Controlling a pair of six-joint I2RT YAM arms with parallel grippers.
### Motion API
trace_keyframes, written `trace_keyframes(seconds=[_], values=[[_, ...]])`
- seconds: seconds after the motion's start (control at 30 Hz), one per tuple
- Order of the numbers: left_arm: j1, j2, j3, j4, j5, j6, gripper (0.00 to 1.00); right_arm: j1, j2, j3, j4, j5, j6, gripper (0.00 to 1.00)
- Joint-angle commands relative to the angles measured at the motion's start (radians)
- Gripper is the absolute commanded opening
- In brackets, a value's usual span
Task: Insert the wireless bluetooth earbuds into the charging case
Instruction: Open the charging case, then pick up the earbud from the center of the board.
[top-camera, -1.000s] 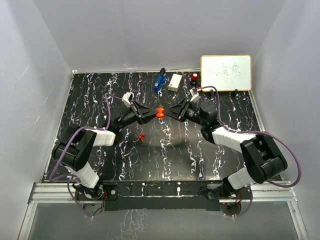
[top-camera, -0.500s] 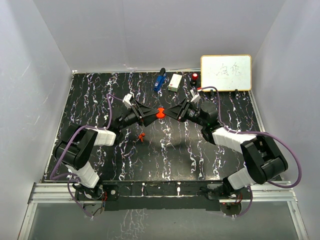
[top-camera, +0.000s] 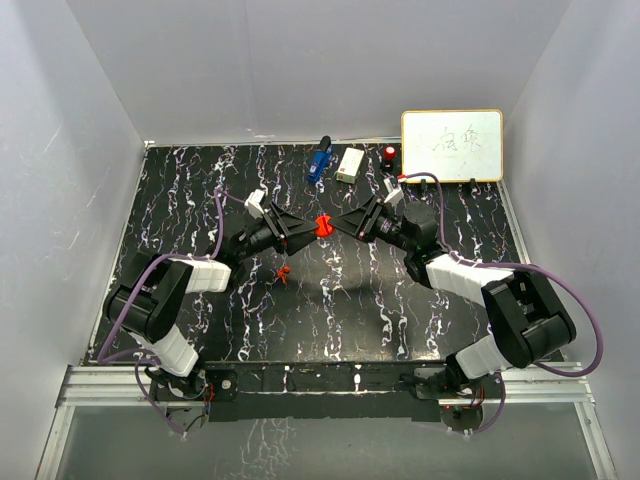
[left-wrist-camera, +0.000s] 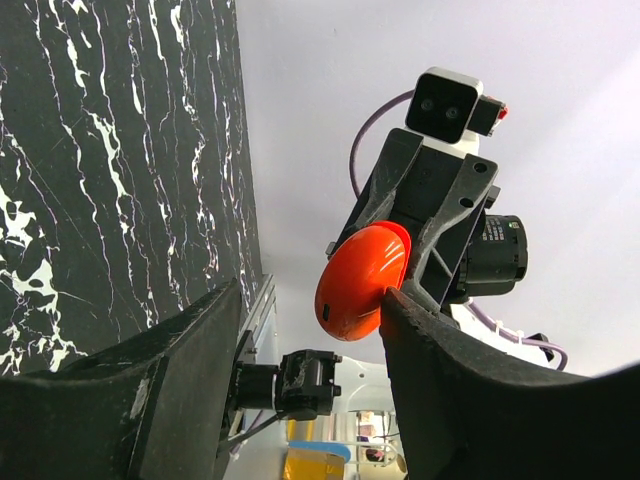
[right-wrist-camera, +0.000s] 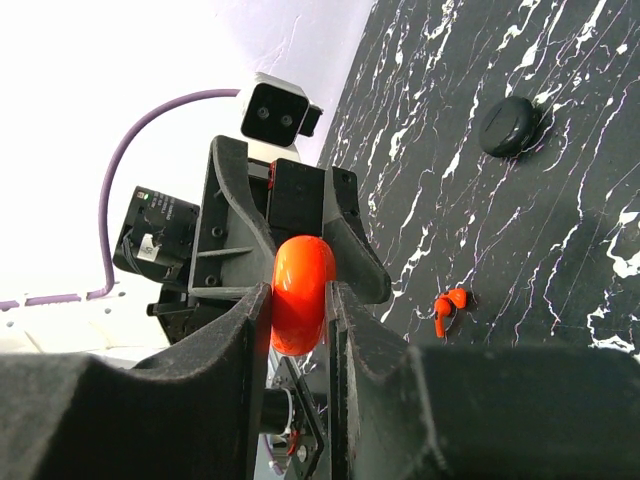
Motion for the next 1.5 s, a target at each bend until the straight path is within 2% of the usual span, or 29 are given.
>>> trace_keyframes(seconds=[0.0, 0.4, 0.53, 0.63, 0.8, 0.93, 1.13, 1.27, 1.47], values=[[-0.004, 0.004, 0.013, -0.009, 0.001, 0.023, 0.56, 0.001, -0.042, 0.012, 0.087, -0.013, 0.016, 0.11], [-0.003, 0.047, 0.003, -0.039, -0.003, 0.024, 0.56, 0.001, -0.06, 0.012, 0.089, -0.015, 0.023, 0.11], [0.004, 0.001, -0.025, -0.074, -0.033, 0.029, 0.56, -0.001, -0.078, 0.016, 0.014, 0.019, -0.022, 0.11], [0.01, -0.123, -0.034, -0.254, -0.087, 0.125, 0.56, -0.001, -0.098, 0.02, -0.067, 0.056, -0.081, 0.11], [0.006, -0.364, 0.015, -0.734, -0.258, 0.372, 0.59, 0.0, -0.101, 0.003, -0.142, 0.08, -0.147, 0.11], [-0.001, -0.457, 0.037, -0.976, -0.358, 0.473, 0.61, 0.0, -0.075, -0.018, -0.15, 0.068, -0.162, 0.11], [-0.037, -0.467, 0.032, -1.141, -0.481, 0.554, 0.61, -0.001, -0.049, -0.035, -0.17, 0.057, -0.203, 0.1], [-0.063, -0.453, 0.035, -1.186, -0.568, 0.578, 0.61, 0.002, -0.047, -0.046, -0.183, 0.055, -0.209, 0.1], [-0.083, -0.398, 0.052, -1.2, -0.614, 0.593, 0.61, 0.001, -0.051, -0.052, -0.199, 0.054, -0.251, 0.1]])
